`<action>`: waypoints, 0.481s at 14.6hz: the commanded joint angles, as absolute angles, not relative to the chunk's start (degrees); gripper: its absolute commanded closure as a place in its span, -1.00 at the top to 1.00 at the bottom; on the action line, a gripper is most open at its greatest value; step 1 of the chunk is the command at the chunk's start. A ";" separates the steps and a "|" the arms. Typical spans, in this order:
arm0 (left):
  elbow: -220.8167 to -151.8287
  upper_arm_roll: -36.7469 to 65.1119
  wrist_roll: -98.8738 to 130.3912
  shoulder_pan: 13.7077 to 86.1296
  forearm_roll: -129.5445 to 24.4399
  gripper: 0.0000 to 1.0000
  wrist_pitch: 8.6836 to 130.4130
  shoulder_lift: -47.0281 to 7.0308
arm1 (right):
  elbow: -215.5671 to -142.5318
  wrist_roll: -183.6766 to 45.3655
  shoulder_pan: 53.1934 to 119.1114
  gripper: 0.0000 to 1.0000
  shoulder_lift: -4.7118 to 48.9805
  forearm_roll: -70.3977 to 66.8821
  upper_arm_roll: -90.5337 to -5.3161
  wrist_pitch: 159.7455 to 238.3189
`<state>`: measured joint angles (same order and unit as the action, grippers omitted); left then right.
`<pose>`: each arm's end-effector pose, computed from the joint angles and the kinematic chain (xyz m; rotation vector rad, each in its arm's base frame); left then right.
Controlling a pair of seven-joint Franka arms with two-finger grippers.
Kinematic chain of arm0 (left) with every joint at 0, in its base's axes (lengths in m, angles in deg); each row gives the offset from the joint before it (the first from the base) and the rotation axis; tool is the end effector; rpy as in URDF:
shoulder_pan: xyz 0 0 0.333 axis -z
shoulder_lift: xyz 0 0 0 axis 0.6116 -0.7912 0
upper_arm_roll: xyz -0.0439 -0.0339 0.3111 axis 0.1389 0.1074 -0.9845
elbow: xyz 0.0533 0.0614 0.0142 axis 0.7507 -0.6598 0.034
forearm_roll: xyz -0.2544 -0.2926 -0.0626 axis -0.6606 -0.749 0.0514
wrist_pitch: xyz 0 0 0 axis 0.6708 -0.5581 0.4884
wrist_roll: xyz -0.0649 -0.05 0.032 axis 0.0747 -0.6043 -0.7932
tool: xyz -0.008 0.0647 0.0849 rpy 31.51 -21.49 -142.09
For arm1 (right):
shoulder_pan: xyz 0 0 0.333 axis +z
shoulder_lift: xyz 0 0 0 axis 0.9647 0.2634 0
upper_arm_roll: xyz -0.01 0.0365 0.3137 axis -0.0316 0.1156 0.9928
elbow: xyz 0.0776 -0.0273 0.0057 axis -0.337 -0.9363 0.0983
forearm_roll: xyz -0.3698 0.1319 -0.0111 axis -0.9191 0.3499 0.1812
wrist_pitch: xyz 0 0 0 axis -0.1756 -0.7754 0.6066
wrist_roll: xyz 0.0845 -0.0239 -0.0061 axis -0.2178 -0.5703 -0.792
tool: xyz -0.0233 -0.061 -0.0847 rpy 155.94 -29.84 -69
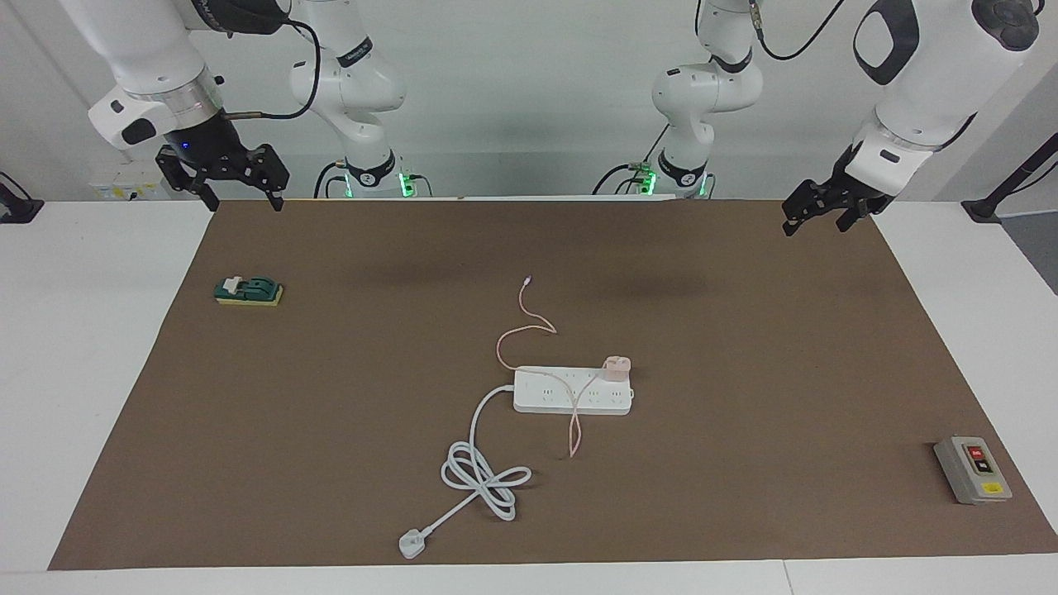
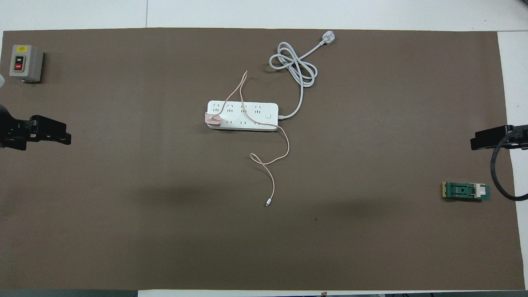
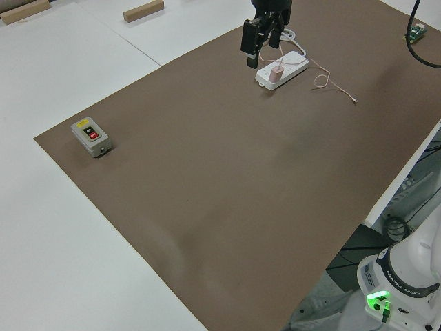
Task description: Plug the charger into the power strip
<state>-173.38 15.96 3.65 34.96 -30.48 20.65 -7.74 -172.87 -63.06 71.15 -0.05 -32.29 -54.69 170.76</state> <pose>0.5369 -0.0261 0.5949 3.0909 0.0370 -0.1248 0.5129 -0.0278 0.6275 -3.1400 0.0313 0.0385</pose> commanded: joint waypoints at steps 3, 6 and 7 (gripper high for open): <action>-174.16 15.29 -0.37 36.03 -30.32 1.00 22.57 -7.48 | -173.38 -63.18 70.07 1.00 -0.85 -33.23 -53.98 170.64; -173.72 15.37 -0.56 35.94 -30.32 1.00 25.64 -7.74 | -173.38 -62.83 70.16 1.00 -0.85 -33.23 -53.98 170.64; -173.63 15.29 -0.56 35.94 -30.32 1.00 27.13 -7.83 | -173.38 -62.83 70.16 1.00 -0.85 -33.23 -53.98 170.64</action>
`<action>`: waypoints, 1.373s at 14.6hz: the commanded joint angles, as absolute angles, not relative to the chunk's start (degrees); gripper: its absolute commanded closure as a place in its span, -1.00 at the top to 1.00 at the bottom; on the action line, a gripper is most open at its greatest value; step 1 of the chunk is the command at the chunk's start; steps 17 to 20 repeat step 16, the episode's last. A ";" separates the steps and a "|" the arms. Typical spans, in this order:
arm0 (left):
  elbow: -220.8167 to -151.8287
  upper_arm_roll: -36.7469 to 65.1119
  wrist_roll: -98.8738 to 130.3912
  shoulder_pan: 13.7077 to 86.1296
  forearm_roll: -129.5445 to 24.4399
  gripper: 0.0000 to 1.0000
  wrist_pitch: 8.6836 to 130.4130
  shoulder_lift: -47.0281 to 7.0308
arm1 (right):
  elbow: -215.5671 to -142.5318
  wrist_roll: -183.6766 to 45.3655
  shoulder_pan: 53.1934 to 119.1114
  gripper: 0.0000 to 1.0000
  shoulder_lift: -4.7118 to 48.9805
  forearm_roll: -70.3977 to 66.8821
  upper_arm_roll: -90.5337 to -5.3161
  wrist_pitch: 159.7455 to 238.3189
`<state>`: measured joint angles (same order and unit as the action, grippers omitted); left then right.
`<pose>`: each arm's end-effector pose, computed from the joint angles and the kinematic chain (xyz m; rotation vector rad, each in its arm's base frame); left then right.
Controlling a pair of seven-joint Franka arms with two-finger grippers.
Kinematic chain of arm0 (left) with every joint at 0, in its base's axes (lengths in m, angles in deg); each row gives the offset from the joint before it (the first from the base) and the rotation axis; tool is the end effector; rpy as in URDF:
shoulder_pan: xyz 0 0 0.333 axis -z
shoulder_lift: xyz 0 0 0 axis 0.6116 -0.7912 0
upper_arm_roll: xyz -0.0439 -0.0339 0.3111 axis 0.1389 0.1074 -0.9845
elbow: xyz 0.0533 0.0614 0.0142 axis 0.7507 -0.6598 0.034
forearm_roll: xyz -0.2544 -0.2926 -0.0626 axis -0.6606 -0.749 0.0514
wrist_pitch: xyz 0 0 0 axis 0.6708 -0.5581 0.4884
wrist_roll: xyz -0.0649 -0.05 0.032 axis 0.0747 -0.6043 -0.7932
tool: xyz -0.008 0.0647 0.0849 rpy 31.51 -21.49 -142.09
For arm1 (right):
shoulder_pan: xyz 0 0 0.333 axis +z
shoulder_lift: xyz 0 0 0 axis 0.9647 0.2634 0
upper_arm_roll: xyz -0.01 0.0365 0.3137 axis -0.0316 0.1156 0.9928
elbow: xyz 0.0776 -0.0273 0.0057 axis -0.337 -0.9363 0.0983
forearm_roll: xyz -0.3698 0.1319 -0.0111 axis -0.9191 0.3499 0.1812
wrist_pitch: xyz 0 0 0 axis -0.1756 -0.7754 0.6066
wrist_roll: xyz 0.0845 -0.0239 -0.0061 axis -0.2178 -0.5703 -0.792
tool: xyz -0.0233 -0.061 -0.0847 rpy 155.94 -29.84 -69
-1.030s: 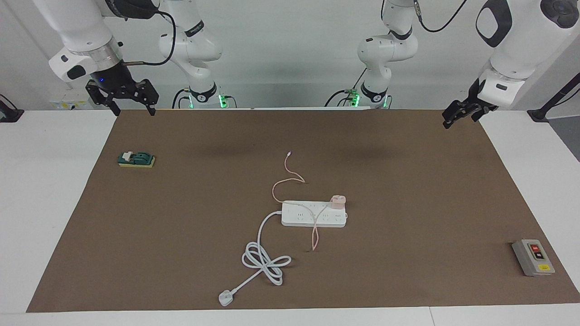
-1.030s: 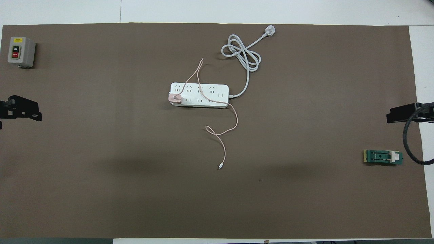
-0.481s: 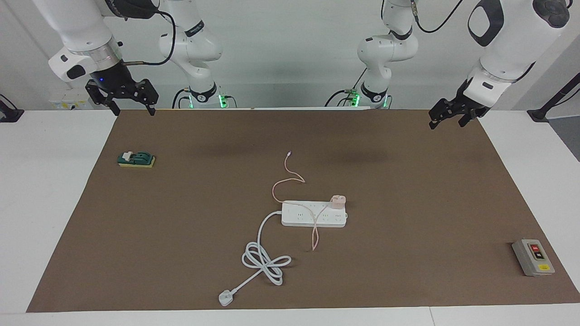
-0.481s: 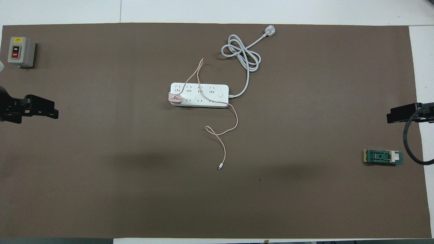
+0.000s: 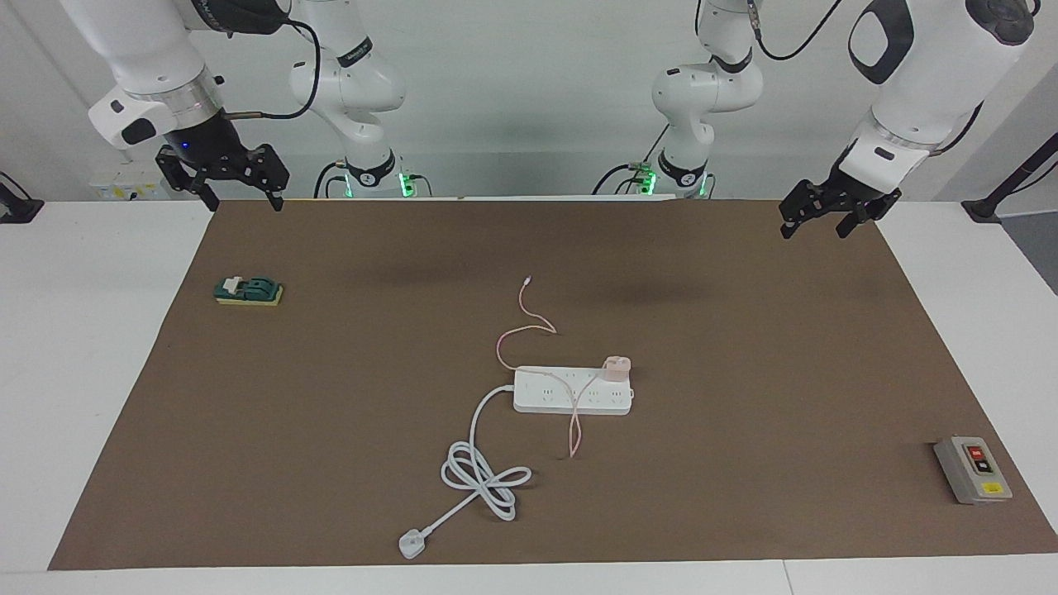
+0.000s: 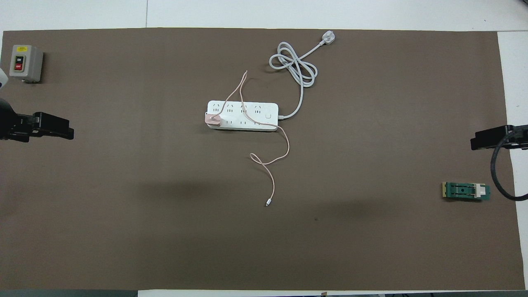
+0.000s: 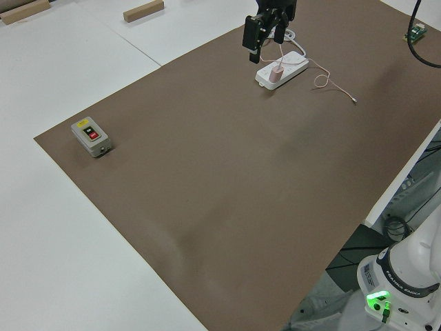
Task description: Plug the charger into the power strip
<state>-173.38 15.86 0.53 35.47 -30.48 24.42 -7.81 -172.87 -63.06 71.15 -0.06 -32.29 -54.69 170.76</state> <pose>0.5443 -0.0299 0.5997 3.0896 -0.0556 -0.0232 0.5129 -0.0278 0.6276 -3.1400 0.0313 0.0382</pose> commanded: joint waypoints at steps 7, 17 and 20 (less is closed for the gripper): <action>-173.45 15.46 2.15 36.82 -26.54 1.00 24.60 -7.83 | -173.38 -63.09 70.07 1.00 -0.94 -33.23 -53.98 170.56; -173.37 16.08 3.48 36.91 -26.71 1.00 23.01 -7.65 | -173.38 -63.09 70.07 1.00 -0.94 -33.23 -53.98 170.56; -173.37 16.08 3.48 36.91 -26.71 1.00 23.01 -7.65 | -173.38 -63.09 70.07 1.00 -0.94 -33.23 -53.98 170.56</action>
